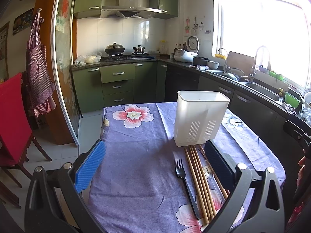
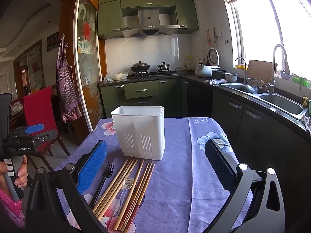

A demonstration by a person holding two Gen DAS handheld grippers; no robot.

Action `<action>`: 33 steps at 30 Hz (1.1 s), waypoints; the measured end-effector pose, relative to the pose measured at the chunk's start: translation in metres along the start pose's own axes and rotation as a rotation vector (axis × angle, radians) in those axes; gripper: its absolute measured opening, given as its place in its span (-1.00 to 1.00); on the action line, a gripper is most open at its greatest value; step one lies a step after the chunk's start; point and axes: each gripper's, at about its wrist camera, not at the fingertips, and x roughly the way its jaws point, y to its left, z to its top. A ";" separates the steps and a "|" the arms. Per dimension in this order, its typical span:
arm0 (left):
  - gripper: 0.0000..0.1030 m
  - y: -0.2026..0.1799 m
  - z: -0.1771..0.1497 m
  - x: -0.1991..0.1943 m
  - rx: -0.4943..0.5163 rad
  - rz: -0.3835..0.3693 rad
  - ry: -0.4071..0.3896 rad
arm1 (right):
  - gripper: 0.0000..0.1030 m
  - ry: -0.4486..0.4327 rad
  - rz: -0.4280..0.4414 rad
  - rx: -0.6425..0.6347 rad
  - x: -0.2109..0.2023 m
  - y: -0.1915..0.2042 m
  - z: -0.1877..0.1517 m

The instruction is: Organize utensils

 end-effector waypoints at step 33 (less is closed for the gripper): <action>0.89 0.001 -0.003 0.002 0.002 -0.003 0.012 | 0.92 0.021 0.002 0.003 0.007 0.001 -0.002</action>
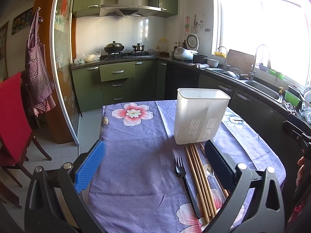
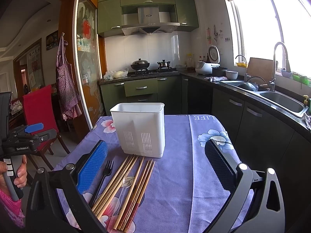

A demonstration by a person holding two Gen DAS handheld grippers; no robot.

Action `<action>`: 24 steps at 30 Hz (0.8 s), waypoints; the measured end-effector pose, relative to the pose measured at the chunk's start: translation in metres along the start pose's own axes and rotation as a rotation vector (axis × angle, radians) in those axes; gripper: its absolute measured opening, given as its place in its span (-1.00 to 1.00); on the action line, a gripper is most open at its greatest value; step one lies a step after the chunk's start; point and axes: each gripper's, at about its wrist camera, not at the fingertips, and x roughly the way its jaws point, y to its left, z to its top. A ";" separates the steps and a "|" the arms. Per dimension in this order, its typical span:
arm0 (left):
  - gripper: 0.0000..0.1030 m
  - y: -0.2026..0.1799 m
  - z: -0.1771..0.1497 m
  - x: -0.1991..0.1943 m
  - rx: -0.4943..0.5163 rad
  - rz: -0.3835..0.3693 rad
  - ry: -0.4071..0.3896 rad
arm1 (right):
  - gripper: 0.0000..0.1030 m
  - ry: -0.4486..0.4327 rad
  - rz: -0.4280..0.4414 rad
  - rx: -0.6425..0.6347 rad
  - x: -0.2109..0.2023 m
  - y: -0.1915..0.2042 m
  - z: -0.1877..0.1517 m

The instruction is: Organize utensils

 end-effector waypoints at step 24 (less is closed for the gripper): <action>0.89 -0.006 -0.002 0.011 0.013 -0.004 0.029 | 0.92 0.024 -0.010 0.014 0.008 -0.008 -0.004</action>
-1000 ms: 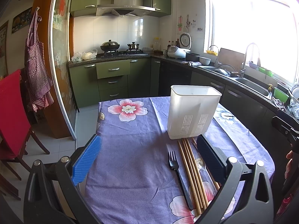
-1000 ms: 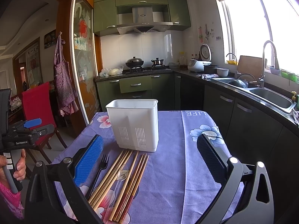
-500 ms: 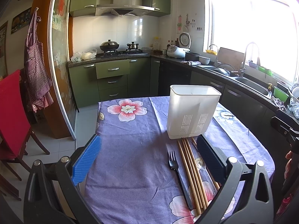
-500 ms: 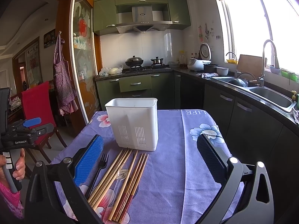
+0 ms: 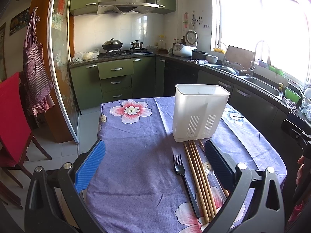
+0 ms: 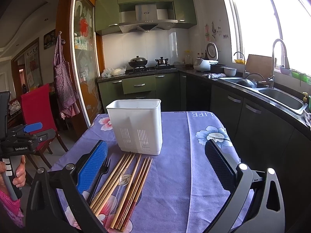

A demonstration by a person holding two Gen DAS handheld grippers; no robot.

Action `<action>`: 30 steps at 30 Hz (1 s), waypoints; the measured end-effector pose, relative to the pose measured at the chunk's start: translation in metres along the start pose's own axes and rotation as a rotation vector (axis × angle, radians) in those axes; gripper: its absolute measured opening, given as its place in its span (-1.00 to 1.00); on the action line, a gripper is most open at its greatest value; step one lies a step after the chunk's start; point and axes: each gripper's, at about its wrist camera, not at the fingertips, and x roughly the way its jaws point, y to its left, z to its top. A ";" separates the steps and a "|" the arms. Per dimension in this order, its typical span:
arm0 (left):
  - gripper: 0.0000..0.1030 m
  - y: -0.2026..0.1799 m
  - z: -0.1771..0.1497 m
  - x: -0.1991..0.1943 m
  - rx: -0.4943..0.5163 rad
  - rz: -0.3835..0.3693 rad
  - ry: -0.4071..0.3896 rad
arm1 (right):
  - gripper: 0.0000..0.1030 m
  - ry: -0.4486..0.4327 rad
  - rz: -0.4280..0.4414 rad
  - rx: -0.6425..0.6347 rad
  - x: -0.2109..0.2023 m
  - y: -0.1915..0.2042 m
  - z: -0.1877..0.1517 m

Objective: Organize utensils
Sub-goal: 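Lower the left gripper onto the black fork and close on it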

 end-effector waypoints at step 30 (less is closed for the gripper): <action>-0.01 -0.039 -0.048 0.154 -0.027 -0.035 0.696 | 0.92 0.411 0.010 0.130 0.086 -0.043 -0.020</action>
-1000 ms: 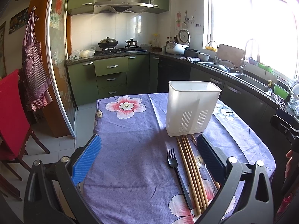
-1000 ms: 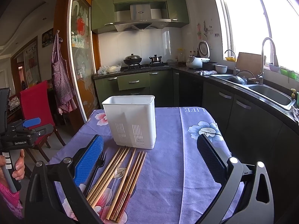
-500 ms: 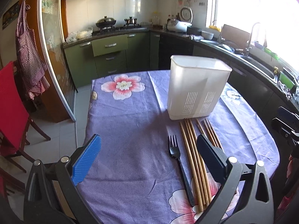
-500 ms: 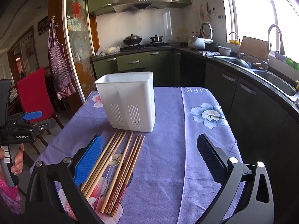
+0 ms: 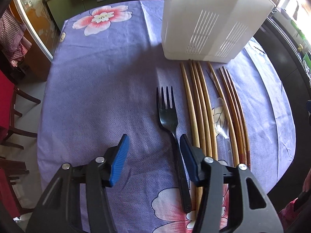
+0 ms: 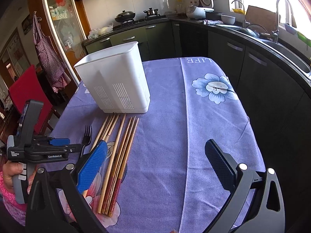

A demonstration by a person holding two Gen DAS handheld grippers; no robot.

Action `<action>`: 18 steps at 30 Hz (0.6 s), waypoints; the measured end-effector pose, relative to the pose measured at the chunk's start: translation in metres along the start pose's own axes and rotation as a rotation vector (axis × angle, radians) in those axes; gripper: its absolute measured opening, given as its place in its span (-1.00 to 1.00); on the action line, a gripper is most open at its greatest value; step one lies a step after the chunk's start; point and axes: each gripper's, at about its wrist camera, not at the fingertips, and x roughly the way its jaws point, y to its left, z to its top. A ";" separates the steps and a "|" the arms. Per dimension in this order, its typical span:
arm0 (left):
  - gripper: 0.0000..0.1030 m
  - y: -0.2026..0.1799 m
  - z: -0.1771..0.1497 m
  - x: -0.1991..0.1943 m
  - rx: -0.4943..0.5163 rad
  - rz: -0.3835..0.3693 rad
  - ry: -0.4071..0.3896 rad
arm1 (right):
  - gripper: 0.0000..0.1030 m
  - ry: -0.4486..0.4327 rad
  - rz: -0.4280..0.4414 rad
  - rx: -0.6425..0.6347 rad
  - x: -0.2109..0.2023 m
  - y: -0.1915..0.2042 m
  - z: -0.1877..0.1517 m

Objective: Organize utensils
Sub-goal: 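Lower the left gripper onto the black fork and close on it, then close the right gripper on the clear plastic spoon while the left gripper holds the fork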

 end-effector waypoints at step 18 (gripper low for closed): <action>-0.82 -0.028 -0.009 0.002 -0.013 0.032 0.016 | 0.92 0.042 0.037 -0.060 -0.007 0.008 0.002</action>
